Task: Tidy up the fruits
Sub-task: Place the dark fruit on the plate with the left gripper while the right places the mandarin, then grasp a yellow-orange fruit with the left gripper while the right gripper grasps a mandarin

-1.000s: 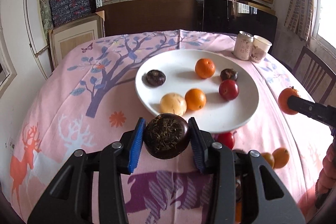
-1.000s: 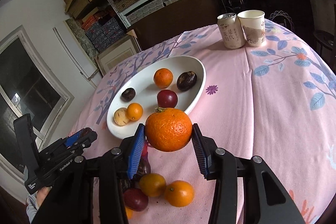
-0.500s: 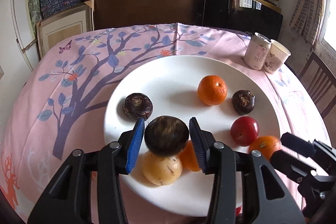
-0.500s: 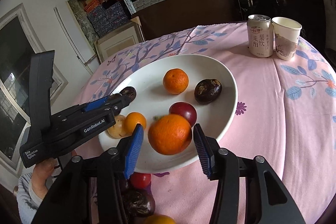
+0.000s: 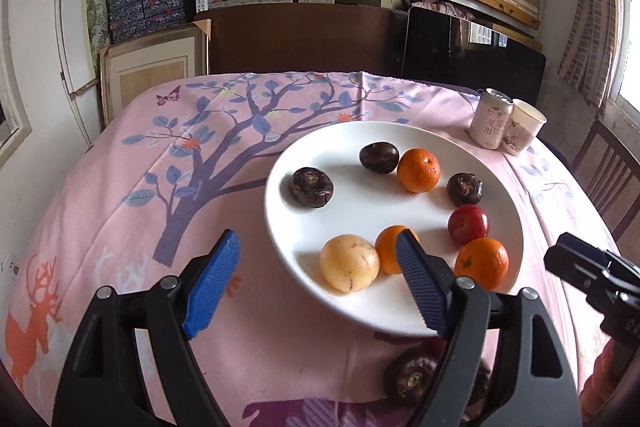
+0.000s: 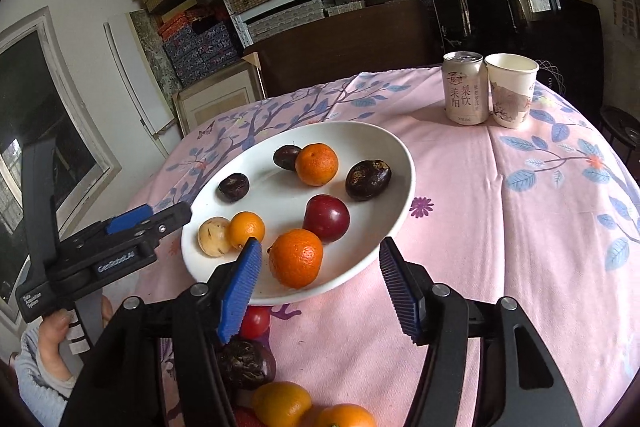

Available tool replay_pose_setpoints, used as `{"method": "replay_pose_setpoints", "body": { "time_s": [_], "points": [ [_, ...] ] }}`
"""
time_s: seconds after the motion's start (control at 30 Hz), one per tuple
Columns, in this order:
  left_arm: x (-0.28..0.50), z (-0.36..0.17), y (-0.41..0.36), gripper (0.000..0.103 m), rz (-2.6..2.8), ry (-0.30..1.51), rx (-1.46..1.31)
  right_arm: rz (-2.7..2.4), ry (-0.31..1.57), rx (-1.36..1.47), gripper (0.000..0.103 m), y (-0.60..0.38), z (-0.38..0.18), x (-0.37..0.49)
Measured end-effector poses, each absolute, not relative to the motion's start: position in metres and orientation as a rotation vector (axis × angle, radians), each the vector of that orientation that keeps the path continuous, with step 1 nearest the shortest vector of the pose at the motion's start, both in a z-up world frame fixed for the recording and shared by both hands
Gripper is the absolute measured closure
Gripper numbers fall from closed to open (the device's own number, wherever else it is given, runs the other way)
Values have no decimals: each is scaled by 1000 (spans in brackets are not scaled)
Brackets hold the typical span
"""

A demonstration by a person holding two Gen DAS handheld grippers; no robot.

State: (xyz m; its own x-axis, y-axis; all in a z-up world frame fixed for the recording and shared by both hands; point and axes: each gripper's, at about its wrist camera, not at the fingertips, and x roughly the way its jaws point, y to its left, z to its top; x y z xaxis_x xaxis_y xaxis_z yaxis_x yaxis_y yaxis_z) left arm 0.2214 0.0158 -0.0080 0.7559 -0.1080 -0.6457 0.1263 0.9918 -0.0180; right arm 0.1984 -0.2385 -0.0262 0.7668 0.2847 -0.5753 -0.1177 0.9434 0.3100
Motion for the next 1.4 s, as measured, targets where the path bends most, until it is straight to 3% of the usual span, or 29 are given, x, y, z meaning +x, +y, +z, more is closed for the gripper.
{"method": "replay_pose_setpoints", "body": {
  "time_s": [0.47,1.4],
  "points": [
    [148,-22,23,10,-46,668,14,194,630,280,30,-257,-33,136],
    [113,-18,16,5,-12,601,95,184,690,171,26,-239,-47,120]
  ]
}}
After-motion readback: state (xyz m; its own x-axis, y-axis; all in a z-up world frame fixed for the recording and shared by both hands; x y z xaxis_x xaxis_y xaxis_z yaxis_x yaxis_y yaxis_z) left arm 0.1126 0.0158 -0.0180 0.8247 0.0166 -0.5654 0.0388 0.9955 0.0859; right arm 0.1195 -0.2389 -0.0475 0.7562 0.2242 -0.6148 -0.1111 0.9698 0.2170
